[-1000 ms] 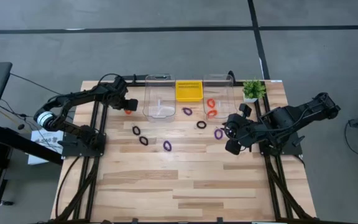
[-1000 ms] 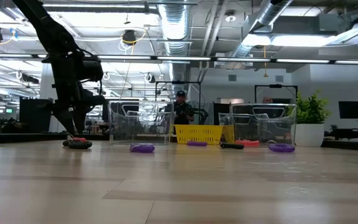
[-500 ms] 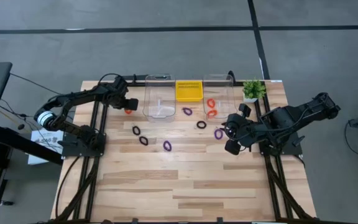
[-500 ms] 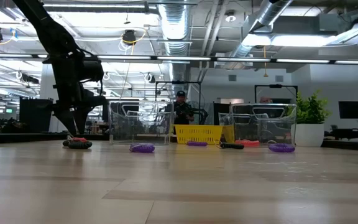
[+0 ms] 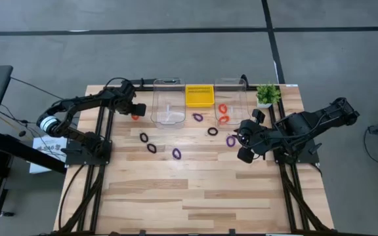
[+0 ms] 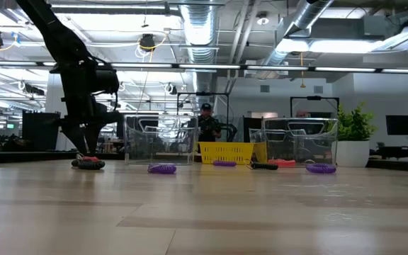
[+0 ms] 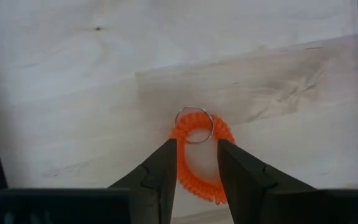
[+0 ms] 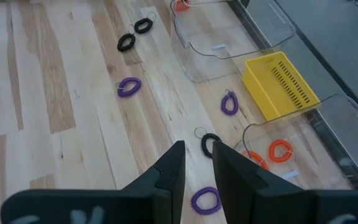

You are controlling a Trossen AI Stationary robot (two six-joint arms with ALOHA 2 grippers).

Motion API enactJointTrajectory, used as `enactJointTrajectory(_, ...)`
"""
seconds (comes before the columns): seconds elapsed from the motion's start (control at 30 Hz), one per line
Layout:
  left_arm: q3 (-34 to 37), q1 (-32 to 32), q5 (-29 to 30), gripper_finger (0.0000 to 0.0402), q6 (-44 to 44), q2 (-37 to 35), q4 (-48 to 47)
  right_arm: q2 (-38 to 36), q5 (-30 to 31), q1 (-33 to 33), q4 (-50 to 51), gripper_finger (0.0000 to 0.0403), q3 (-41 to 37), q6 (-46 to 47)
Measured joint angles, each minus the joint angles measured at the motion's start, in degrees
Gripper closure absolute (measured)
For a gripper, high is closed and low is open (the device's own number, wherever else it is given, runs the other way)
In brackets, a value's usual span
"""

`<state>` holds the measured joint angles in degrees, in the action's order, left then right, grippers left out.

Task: Sort spring keychains
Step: Put the orange spring keychain into the right transparent bin

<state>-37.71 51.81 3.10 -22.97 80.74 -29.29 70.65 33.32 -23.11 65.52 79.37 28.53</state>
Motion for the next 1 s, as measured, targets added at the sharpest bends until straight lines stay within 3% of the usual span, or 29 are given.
enactJointTrajectory(0.2, 0.0, -1.8, 3.1, 0.0289, 0.0, 1.9, 0.1, 0.0, 0.0, 0.0, 0.0, 0.0331, 0.0, 0.0)
enactJointTrajectory(1.0, 0.0, -1.9, 3.0, 0.0289, 1.4, 2.2, -0.7, 0.0, -0.2, 0.0, -0.5, 0.0331, 0.0, 0.0)
